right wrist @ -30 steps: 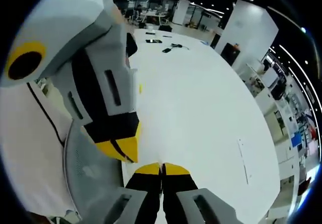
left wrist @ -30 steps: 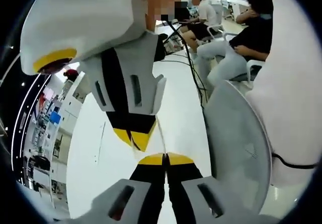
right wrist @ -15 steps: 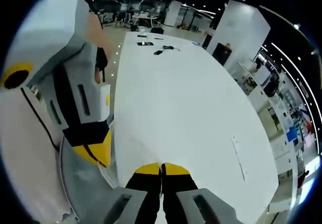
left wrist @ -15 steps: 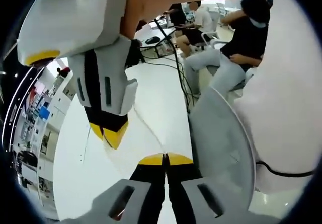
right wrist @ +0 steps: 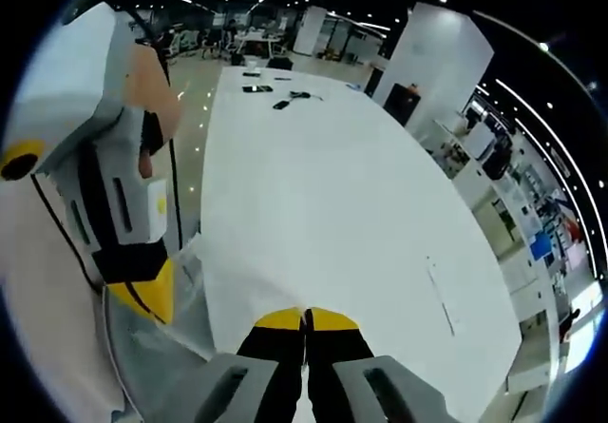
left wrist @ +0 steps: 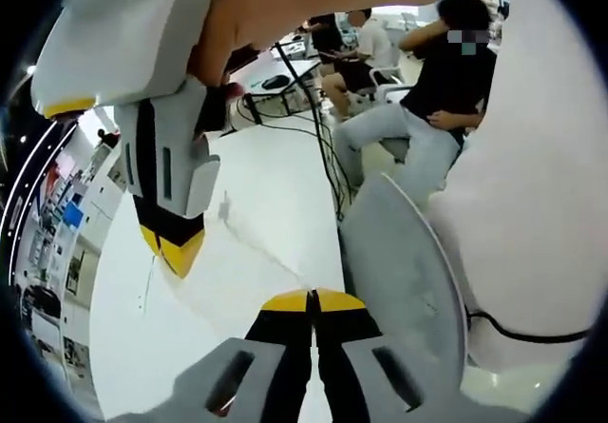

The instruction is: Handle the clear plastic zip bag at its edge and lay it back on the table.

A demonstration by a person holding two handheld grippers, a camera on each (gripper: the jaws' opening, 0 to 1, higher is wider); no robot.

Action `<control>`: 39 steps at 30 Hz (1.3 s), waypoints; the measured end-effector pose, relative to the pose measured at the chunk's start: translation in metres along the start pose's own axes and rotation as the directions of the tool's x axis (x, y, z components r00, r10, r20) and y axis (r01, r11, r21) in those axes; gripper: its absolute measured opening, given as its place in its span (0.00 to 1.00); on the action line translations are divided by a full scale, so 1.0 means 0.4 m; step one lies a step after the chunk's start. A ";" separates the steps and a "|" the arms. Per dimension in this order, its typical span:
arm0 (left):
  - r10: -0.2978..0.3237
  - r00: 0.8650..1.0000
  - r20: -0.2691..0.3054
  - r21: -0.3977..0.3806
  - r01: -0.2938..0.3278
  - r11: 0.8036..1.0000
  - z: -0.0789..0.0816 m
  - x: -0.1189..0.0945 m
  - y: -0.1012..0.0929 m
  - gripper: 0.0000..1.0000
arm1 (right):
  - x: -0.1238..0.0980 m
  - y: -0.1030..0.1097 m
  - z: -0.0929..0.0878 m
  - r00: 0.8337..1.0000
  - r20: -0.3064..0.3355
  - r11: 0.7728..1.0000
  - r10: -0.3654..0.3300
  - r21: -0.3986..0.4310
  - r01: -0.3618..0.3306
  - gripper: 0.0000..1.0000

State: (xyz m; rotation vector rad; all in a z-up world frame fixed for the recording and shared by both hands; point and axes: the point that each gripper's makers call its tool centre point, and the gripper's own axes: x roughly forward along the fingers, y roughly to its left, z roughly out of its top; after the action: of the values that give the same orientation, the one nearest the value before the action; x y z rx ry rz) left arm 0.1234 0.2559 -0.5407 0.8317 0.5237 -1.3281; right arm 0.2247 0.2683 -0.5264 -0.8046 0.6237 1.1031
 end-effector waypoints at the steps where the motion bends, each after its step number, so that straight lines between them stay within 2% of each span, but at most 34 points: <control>1: 0.000 1.000 0.001 0.003 0.000 1.000 0.002 0.000 -0.001 0.00 | -0.001 -0.002 0.001 1.000 0.003 1.000 -0.004 0.000 0.004 0.00; 13: -0.001 1.000 0.008 0.023 0.001 1.000 0.006 0.007 -0.006 0.00 | 0.001 -0.026 0.005 0.999 0.021 0.999 -0.034 0.012 0.034 0.00; 24: 0.012 1.000 0.011 0.054 -0.012 0.998 0.005 0.014 -0.001 0.00 | 0.001 -0.038 -0.001 0.999 0.014 1.000 -0.031 0.005 0.030 0.00; 34: 0.018 1.000 0.011 0.045 -0.018 0.999 -0.004 0.021 0.014 0.00 | 0.008 -0.043 -0.008 1.000 0.007 1.000 -0.022 -0.002 0.022 0.00; 39: 0.045 0.999 0.008 0.028 -0.045 0.999 -0.015 0.020 0.034 0.00 | 0.008 -0.047 -0.004 1.000 0.007 1.000 -0.024 -0.017 0.024 0.00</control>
State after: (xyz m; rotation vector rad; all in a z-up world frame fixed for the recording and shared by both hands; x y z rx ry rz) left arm 0.1391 0.2560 -0.5474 0.8564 0.4787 -1.2998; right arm 0.2432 0.2643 -0.5252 -0.8208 0.5979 1.0899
